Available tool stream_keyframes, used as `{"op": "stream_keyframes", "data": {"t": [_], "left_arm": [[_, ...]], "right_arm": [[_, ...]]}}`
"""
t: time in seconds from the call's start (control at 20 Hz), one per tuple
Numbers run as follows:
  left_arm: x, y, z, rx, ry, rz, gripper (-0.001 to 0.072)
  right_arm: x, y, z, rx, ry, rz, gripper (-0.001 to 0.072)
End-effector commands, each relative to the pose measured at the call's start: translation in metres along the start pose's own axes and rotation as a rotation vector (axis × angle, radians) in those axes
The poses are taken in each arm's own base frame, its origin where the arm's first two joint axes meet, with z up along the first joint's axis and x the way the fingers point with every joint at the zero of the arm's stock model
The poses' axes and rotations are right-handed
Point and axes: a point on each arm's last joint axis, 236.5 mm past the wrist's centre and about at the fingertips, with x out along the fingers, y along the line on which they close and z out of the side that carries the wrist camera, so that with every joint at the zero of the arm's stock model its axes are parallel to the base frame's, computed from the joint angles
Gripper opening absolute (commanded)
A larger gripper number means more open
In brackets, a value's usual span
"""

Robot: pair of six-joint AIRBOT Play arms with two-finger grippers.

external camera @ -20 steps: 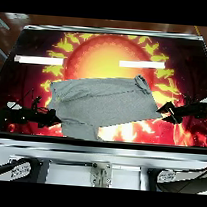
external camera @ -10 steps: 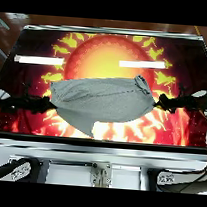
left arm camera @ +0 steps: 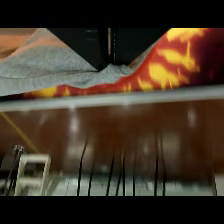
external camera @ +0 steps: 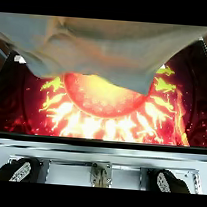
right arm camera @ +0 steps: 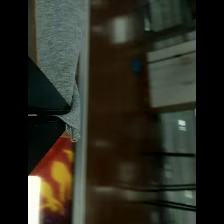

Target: Fold the shirts.

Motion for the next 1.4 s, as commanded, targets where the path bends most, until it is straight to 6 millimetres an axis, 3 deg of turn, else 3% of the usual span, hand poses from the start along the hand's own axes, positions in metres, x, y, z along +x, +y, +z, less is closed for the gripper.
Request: {"op": "stream_keyframes", "data": {"t": [0.0,0.1,0.25,0.4,0.55,0.6,0.7,0.85,1.0,1.1,1.15,1.25,1.35], "left_arm": [[-0.117,-0.052,0.101,0.158,-0.312,0.050,0.0032],[-0.145,-0.053,0.090,0.170,-0.285,0.112,0.0032],[-0.162,-0.049,0.060,0.184,-0.189,0.163,0.0032],[-0.160,-0.049,0.037,0.177,-0.095,0.159,0.0032],[-0.144,-0.037,0.014,0.153,-0.010,0.168,0.0032],[-0.135,-0.031,0.004,0.139,0.023,0.167,0.0032],[-0.110,-0.016,-0.035,0.079,0.148,0.162,0.0032],[-0.066,0.012,-0.148,-0.080,0.491,0.150,0.0032],[-0.015,0.048,-0.276,-0.235,0.761,0.158,0.0031],[0.027,0.069,-0.344,-0.315,0.839,0.170,0.0032],[0.050,0.078,-0.369,-0.328,0.858,0.164,0.0032],[0.102,0.091,-0.414,-0.354,0.875,0.141,0.0032],[0.146,0.103,-0.451,-0.363,0.879,0.121,0.0032]], "right_arm": [[-0.128,0.056,0.105,-0.139,-0.335,-0.117,0.0061],[-0.168,0.064,0.099,-0.181,-0.321,-0.196,0.0062],[-0.205,0.062,0.081,-0.232,-0.257,-0.303,0.0062],[-0.205,0.052,0.053,-0.233,-0.133,-0.339,0.0062],[-0.185,0.027,0.025,-0.214,0.013,-0.375,0.0062],[-0.173,0.017,0.012,-0.194,0.077,-0.374,0.0062],[-0.145,-0.005,-0.038,-0.131,0.303,-0.362,0.0061],[-0.121,-0.040,-0.155,0.024,0.807,-0.329,0.0060],[-0.079,-0.076,-0.255,0.159,1.064,-0.295,0.0060],[-0.032,-0.091,-0.323,0.203,1.131,-0.259,0.0060],[0.001,-0.094,-0.352,0.196,1.126,-0.240,0.0060],[0.077,-0.099,-0.390,0.181,0.998,-0.244,0.0060],[0.138,-0.101,-0.413,0.176,0.844,-0.256,0.0060]]}}
